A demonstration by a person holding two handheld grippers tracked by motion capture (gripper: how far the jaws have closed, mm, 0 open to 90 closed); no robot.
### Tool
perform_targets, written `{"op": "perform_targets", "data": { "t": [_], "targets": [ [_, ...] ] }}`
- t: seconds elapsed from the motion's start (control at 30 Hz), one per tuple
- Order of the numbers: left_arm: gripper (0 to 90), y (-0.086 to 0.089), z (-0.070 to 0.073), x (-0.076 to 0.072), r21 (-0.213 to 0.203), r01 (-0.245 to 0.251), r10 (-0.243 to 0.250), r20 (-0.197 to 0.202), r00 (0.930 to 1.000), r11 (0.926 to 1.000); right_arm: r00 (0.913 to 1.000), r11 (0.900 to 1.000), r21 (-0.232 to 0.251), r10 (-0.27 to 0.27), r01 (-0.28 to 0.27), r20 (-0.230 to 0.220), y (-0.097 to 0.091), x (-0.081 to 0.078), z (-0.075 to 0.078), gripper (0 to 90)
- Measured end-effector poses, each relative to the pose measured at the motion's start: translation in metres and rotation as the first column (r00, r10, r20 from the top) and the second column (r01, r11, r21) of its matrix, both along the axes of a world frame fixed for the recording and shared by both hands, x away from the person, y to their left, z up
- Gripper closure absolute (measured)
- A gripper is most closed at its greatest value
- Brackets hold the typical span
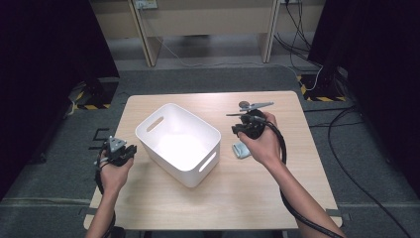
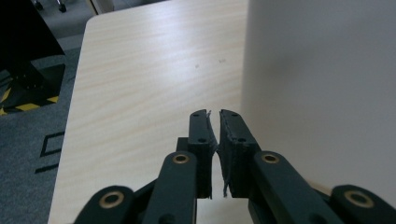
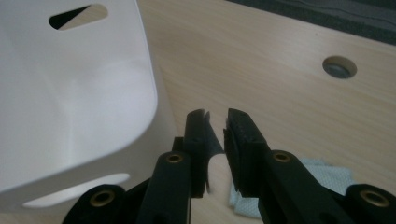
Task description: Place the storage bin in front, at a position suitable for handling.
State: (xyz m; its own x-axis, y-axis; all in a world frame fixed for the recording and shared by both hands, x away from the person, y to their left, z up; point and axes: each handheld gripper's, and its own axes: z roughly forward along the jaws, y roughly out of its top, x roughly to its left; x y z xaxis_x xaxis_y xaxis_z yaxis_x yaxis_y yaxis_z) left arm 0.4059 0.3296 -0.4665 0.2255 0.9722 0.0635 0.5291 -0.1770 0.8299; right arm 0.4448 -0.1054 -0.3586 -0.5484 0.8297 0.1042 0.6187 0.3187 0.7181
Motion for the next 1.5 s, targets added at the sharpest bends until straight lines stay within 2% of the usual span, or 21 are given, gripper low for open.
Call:
{"op": "perform_targets", "data": {
  "t": [0.07, 0.17, 0.2, 0.3, 0.33, 0.4, 0.63, 0.67, 0.97, 1.07, 1.13, 1.17, 1.33, 1.37, 1.4, 1.43, 1.47, 1.5],
  "targets": [
    [84.4, 0.002, 0.0, 0.011, 0.002, 0.009, -0.009, 0.007, 0.9999, 1.0, 0.9999, 1.0, -0.005, -0.006, 0.006, -0.015, -0.001, -0.001, -0.005, 80.2],
    [87.1, 0.005, 0.0, 0.024, -0.023, 0.008, -0.007, 0.017, 0.9998, 0.9997, 0.9982, 0.9999, -0.012, -0.01, 0.009, -0.06, -0.002, -0.004, -0.018, 84.0],
    [89.1, 0.006, 0.001, 0.029, -0.047, 0.018, -0.017, 0.024, 0.9996, 0.9987, 0.9968, 0.9999, -0.017, -0.004, 0.002, -0.08, -0.001, -0.008, -0.026, 86.1],
    [89.7, 0.005, 0.002, 0.031, -0.053, 0.029, -0.028, 0.034, 0.999, 0.9982, 0.9945, 0.9998, -0.016, 0.007, -0.009, -0.105, 0.004, -0.012, -0.032, 88.3],
    [89.8, 0.004, 0.002, 0.032, -0.059, 0.053, -0.051, 0.04, 0.9979, 0.9968, 0.992, 0.9995, -0.015, 0.026, -0.028, -0.124, 0.009, -0.018, -0.038, 89.9],
    [89.8, 0.003, 0.002, 0.033, -0.056, 0.061, -0.059, 0.041, 0.9974, 0.9966, 0.9911, 0.9992, -0.015, 0.036, -0.038, -0.128, 0.013, -0.021, -0.04, 90.0],
    [89.9, 0.0, -0.003, 0.036, -0.057, 0.1, -0.097, 0.046, 0.9942, 0.9934, 0.9893, 0.9957, 0.004, 0.093, -0.093, -0.113, 0.027, -0.031, -0.038, 90.0],
    [89.8, 0.002, -0.003, 0.037, -0.076, 0.1, -0.098, 0.034, 0.9946, 0.9921, 0.988, 0.9941, 0.006, 0.108, -0.108, -0.11, 0.03, -0.032, -0.037, 90.0],
    [89.7, 0.003, 0.001, 0.046, -0.029, 0.106, -0.105, 0.046, 0.9934, 0.9939, 0.9868, 0.9918, -0.005, 0.127, -0.128, -0.1, 0.042, -0.029, -0.038, 90.0],
    [89.8, 0.001, 0.002, 0.049, -0.023, 0.135, -0.134, 0.051, 0.9897, 0.9906, 0.9862, 0.9914, -0.005, 0.129, -0.131, -0.103, 0.044, -0.029, -0.039, 90.0],
    [89.9, -0.001, 0.004, 0.049, -0.001, 0.141, -0.141, 0.047, 0.9889, 0.99, 0.9863, 0.9915, -0.011, 0.128, -0.13, -0.105, 0.045, -0.028, -0.039, 90.0],
    [90.0, -0.002, 0.004, 0.048, -0.008, 0.142, -0.142, 0.043, 0.989, 0.9898, 0.987, 0.992, -0.014, 0.123, -0.126, -0.103, 0.044, -0.027, -0.038, 90.0],
    [90.0, -0.005, 0.006, 0.044, 0.007, 0.165, -0.165, 0.038, 0.9855, 0.9863, 0.991, 0.9952, -0.022, 0.093, -0.095, -0.096, 0.042, -0.021, -0.038, 90.0],
    [90.0, -0.006, 0.006, 0.042, 0.003, 0.171, -0.171, 0.035, 0.9847, 0.9853, 0.9928, 0.9961, -0.028, 0.08, -0.083, -0.089, 0.041, -0.018, -0.038, 90.0],
    [90.0, -0.007, 0.006, 0.04, 0.002, 0.175, -0.175, 0.034, 0.984, 0.9846, 0.9958, 0.9986, -0.029, 0.042, -0.045, -0.081, 0.04, -0.012, -0.038, 90.0],
    [90.0, -0.008, 0.005, 0.037, 0.001, 0.176, -0.176, 0.038, 0.9837, 0.9844, 0.9958, 0.9986, -0.029, 0.042, -0.045, -0.081, 0.04, -0.012, -0.038, 90.0],
    [90.0, -0.012, 0.005, 0.03, 0.005, 0.192, -0.193, 0.036, 0.9806, 0.9813, 0.9974, 0.9997, -0.024, -0.004, 0.002, -0.072, 0.037, -0.003, -0.038, 90.0],
    [90.0, -0.012, 0.005, 0.03, 0.005, 0.192, -0.193, 0.036, 0.9806, 0.9813, 0.9974, 0.9997, -0.024, -0.004, 0.002, -0.072, 0.037, -0.003, -0.038, 90.0]
  ]
}}
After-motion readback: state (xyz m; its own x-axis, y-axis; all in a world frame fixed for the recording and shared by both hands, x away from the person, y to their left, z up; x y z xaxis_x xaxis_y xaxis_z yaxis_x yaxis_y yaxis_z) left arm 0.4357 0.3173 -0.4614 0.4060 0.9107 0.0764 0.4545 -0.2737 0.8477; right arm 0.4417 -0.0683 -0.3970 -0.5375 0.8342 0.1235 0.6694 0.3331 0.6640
